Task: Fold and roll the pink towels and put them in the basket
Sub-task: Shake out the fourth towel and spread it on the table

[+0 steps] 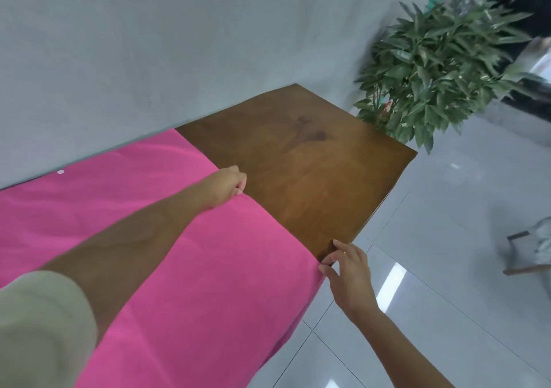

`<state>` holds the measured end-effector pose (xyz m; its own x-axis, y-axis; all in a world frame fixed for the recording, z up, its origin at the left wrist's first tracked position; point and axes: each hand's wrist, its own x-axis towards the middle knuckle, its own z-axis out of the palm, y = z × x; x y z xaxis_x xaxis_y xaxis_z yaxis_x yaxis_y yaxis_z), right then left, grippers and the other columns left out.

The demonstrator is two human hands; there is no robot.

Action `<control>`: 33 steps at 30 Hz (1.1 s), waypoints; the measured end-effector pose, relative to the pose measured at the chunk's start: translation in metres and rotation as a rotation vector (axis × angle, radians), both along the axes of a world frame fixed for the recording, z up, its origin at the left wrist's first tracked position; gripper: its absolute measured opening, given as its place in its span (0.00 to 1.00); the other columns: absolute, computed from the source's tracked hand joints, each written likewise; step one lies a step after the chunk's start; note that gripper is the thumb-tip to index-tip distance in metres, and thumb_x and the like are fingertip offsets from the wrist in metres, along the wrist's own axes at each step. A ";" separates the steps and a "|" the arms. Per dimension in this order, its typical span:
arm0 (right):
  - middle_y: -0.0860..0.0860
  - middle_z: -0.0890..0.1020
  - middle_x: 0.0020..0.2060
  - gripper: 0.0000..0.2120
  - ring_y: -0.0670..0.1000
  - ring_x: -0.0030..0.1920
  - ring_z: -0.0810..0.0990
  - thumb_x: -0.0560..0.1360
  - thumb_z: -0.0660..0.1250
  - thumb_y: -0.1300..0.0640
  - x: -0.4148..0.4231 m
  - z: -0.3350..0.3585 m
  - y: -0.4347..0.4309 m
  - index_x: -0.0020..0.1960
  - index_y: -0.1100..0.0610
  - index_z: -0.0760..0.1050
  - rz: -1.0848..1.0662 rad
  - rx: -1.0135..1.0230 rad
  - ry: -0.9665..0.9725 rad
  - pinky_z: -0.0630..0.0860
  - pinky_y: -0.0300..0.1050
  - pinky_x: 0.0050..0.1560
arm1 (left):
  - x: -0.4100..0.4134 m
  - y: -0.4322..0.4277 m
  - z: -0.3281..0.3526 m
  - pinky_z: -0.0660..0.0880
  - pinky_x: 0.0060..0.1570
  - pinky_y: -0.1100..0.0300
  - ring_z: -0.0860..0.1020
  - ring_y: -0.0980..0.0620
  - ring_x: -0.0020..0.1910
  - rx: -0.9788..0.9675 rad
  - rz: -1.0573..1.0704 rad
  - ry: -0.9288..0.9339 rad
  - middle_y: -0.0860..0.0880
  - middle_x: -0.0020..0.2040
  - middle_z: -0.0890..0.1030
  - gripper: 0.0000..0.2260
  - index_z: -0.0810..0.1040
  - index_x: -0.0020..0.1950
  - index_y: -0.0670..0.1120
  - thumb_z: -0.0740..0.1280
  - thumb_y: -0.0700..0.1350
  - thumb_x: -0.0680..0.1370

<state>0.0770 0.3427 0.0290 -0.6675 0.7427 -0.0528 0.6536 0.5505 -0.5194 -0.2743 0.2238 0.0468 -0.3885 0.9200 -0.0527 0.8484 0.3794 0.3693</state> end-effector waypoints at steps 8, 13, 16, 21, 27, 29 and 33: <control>0.46 0.76 0.64 0.05 0.48 0.69 0.64 0.80 0.67 0.56 0.001 0.009 -0.018 0.46 0.50 0.79 0.003 0.062 0.013 0.66 0.46 0.67 | -0.002 -0.014 0.007 0.63 0.33 0.50 0.64 0.50 0.34 -0.001 -0.022 -0.004 0.50 0.38 0.71 0.12 0.64 0.42 0.52 0.56 0.34 0.73; 0.45 0.79 0.47 0.08 0.41 0.48 0.75 0.83 0.61 0.57 0.013 0.031 -0.047 0.45 0.49 0.74 -0.036 -0.104 0.108 0.72 0.34 0.43 | 0.005 -0.042 0.031 0.70 0.37 0.49 0.69 0.48 0.37 0.025 -0.031 0.030 0.49 0.43 0.72 0.07 0.67 0.46 0.51 0.60 0.39 0.79; 0.46 0.81 0.41 0.07 0.45 0.43 0.79 0.84 0.59 0.56 0.023 0.043 -0.064 0.47 0.51 0.71 0.023 -0.150 0.149 0.76 0.40 0.41 | 0.011 -0.064 0.044 0.70 0.41 0.51 0.72 0.47 0.39 0.052 0.029 0.054 0.50 0.44 0.72 0.07 0.69 0.45 0.48 0.64 0.42 0.81; 0.41 0.80 0.47 0.09 0.40 0.49 0.79 0.83 0.61 0.59 0.045 0.044 -0.093 0.59 0.47 0.70 0.081 -0.249 0.239 0.72 0.31 0.44 | 0.030 -0.109 0.065 0.65 0.39 0.55 0.72 0.48 0.40 0.082 0.137 0.071 0.51 0.42 0.73 0.10 0.70 0.42 0.46 0.68 0.44 0.80; 0.40 0.77 0.53 0.12 0.39 0.53 0.77 0.83 0.59 0.60 0.070 0.032 -0.129 0.61 0.47 0.74 0.224 -0.145 0.193 0.73 0.38 0.53 | 0.062 -0.177 0.083 0.69 0.37 0.51 0.71 0.48 0.35 0.050 0.259 0.080 0.48 0.38 0.76 0.15 0.66 0.38 0.49 0.70 0.47 0.80; 0.41 0.75 0.50 0.08 0.40 0.49 0.76 0.84 0.58 0.55 0.080 0.031 -0.142 0.57 0.48 0.75 0.266 -0.041 0.156 0.73 0.38 0.49 | 0.077 -0.199 0.087 0.65 0.34 0.53 0.67 0.50 0.33 0.054 0.287 0.090 0.48 0.36 0.73 0.15 0.66 0.38 0.48 0.68 0.47 0.81; 0.42 0.76 0.44 0.10 0.43 0.43 0.76 0.84 0.58 0.47 0.099 0.027 -0.167 0.50 0.49 0.75 0.343 0.043 0.124 0.74 0.37 0.42 | 0.105 -0.246 0.095 0.62 0.33 0.56 0.66 0.51 0.34 0.033 0.333 0.111 0.48 0.37 0.71 0.14 0.65 0.39 0.47 0.67 0.45 0.82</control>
<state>0.1761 0.1757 0.0556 -0.8773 0.4748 0.0707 0.3608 0.7494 -0.5552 -0.1695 -0.0221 0.1420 -0.6689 0.7426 0.0341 0.7159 0.6312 0.2984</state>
